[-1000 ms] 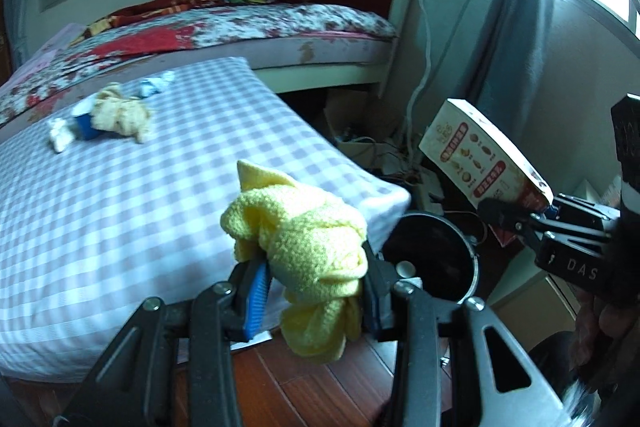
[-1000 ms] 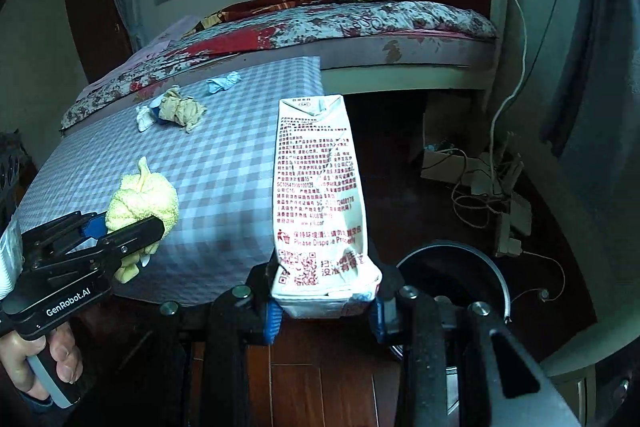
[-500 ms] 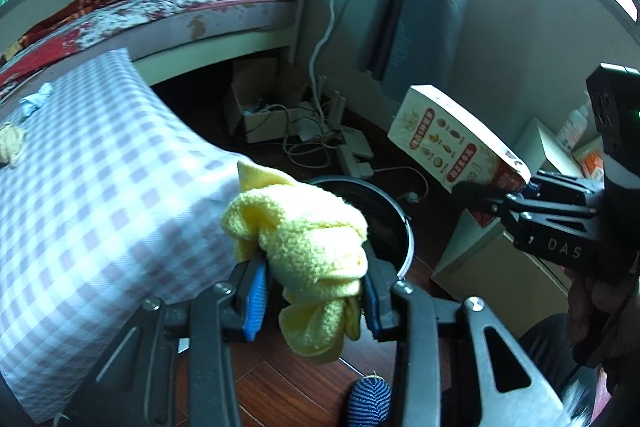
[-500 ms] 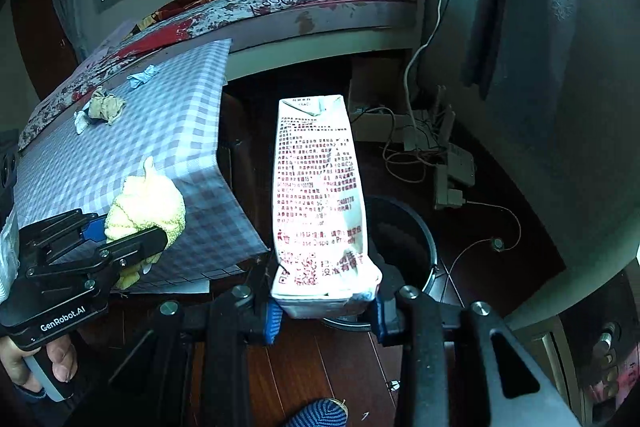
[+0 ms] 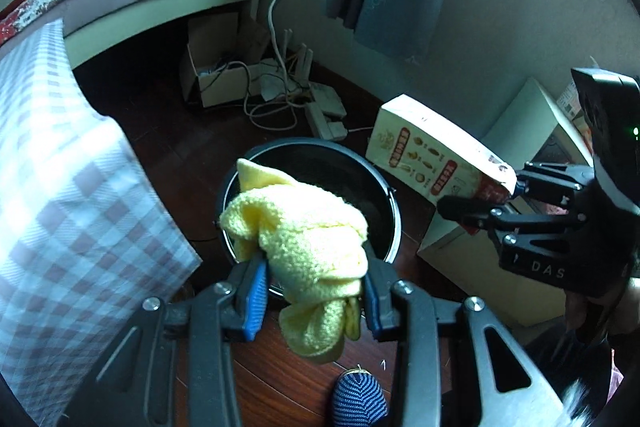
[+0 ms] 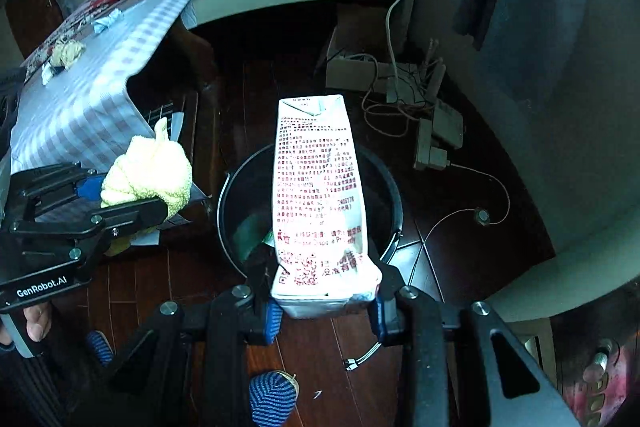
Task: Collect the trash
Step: 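Open both tools over the bin to drop the cloth and carton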
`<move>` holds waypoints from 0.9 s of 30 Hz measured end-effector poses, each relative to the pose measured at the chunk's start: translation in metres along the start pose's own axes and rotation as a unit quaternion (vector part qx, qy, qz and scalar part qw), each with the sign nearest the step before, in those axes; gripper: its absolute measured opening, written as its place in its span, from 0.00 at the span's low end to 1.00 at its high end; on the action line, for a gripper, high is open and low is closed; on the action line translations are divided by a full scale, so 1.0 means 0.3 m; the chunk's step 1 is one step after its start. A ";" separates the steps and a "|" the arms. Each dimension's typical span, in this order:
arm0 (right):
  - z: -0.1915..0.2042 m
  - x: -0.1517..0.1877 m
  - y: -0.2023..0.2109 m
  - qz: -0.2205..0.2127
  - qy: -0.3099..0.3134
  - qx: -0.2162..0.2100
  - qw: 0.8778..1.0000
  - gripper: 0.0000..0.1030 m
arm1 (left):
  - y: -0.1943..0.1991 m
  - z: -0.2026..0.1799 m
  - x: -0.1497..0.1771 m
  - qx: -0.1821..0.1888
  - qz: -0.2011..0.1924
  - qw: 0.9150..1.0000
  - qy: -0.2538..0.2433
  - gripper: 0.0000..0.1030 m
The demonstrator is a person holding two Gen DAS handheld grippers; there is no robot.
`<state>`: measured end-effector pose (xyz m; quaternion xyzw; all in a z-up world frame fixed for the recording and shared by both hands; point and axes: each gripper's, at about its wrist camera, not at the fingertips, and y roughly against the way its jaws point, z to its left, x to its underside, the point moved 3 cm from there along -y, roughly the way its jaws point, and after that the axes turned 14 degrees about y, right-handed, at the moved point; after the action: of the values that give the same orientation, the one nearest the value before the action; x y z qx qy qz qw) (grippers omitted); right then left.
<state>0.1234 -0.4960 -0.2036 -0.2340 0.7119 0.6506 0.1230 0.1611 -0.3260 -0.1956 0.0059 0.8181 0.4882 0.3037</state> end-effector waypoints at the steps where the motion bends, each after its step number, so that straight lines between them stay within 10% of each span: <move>1: -0.003 -0.004 -0.024 0.006 0.003 -0.001 1.000 0.35 | -0.015 0.000 -0.004 0.001 0.004 1.000 -0.001 0.39; 13: 0.008 -0.028 -0.253 0.054 0.070 -0.029 0.996 0.35 | -0.204 0.046 -0.037 0.006 0.061 0.998 0.007 0.41; 15: 0.004 -0.021 -0.282 0.062 0.070 -0.037 0.995 0.35 | -0.221 0.056 -0.033 0.015 0.066 0.998 0.016 0.53; 19: -0.035 0.012 -0.318 0.079 0.068 0.010 0.995 0.85 | -0.239 0.093 -0.024 -0.005 0.061 0.997 0.039 0.82; 27: -0.081 0.045 -0.329 0.109 0.045 0.038 0.992 0.97 | -0.281 0.127 -0.003 -0.062 0.052 0.996 0.048 0.83</move>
<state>0.1636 -0.5264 -0.2928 -0.1792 0.7622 0.6213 0.0285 0.2052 -0.3401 -0.2756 0.0066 0.7988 0.5526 0.2378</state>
